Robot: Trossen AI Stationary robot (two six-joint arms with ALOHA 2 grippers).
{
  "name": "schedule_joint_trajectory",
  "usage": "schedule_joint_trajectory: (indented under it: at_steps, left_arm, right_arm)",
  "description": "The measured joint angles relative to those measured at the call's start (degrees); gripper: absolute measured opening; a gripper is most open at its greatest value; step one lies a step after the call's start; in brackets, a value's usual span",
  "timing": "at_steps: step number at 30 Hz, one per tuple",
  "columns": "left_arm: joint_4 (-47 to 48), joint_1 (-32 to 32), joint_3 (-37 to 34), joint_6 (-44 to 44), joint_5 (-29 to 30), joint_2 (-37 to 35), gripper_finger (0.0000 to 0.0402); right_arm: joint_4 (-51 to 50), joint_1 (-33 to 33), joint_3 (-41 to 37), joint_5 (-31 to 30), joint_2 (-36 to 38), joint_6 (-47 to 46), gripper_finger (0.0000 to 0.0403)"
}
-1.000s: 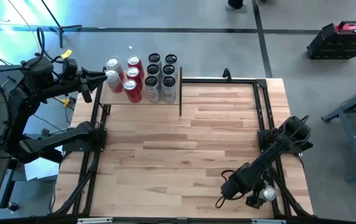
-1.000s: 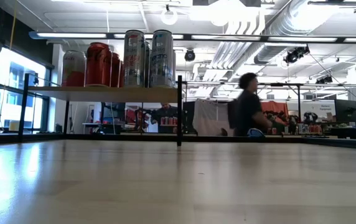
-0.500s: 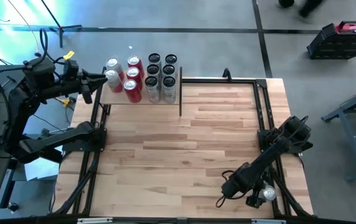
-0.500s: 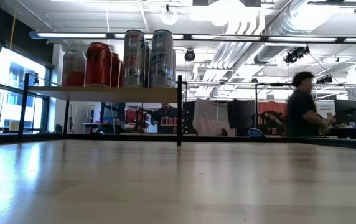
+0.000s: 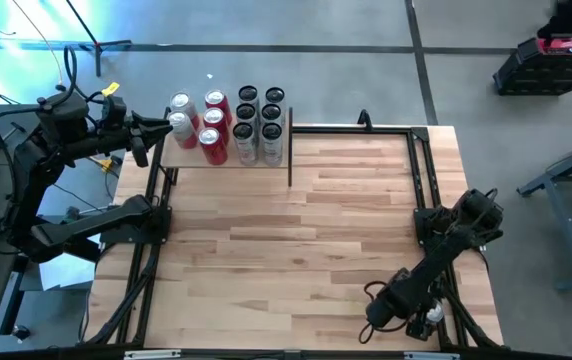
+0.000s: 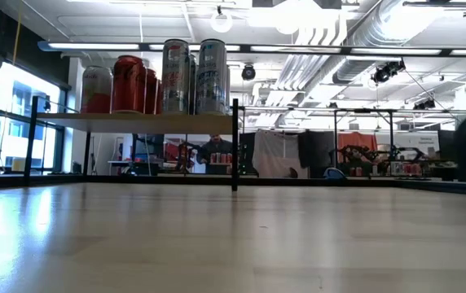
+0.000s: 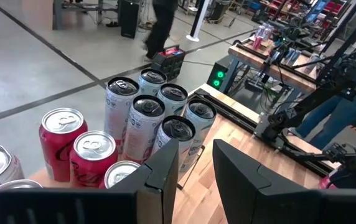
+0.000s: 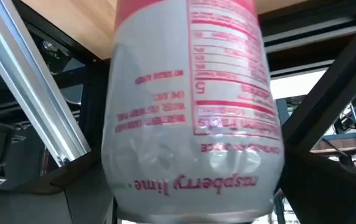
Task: Place canned beverage on shelf
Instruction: Put the pink soda can on the shelf aligned with the other pink soda cans
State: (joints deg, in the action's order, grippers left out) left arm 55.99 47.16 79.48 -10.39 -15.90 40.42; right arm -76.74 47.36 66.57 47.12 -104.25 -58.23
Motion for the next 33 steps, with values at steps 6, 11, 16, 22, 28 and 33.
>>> schedule_joint_trajectory:
  at_steps: [6,11,16,22,28,33]
  left_arm:
    - [0.00,0.00,0.00,0.02,0.00,0.00,0.0090]
    - [-0.02,0.00,0.00,-0.02,0.00,0.00,0.0090]
    - [-0.02,0.00,0.00,-0.31,0.00,0.00,0.0090]
    - [-0.02,0.00,0.00,-0.35,-0.01,-0.26,0.0090]
    - [-0.02,0.00,0.00,0.02,-0.02,-1.27,0.0090]
    - [-0.03,0.00,0.00,0.21,-0.02,-2.57,0.0090]
  right_arm:
    - [1.35,0.01,0.00,-0.14,0.00,0.07,0.0380]
    - [1.83,0.01,0.00,-0.16,0.00,0.19,0.0380]
    - [2.28,0.01,0.00,-0.16,0.00,0.19,0.0371]
    - [2.22,-0.81,0.05,-0.05,0.00,-0.47,0.0321]
    - [2.26,-4.07,0.07,1.14,-0.08,-0.84,0.0280]
    - [-1.11,-9.16,3.19,-1.11,-0.11,0.01,0.0285]
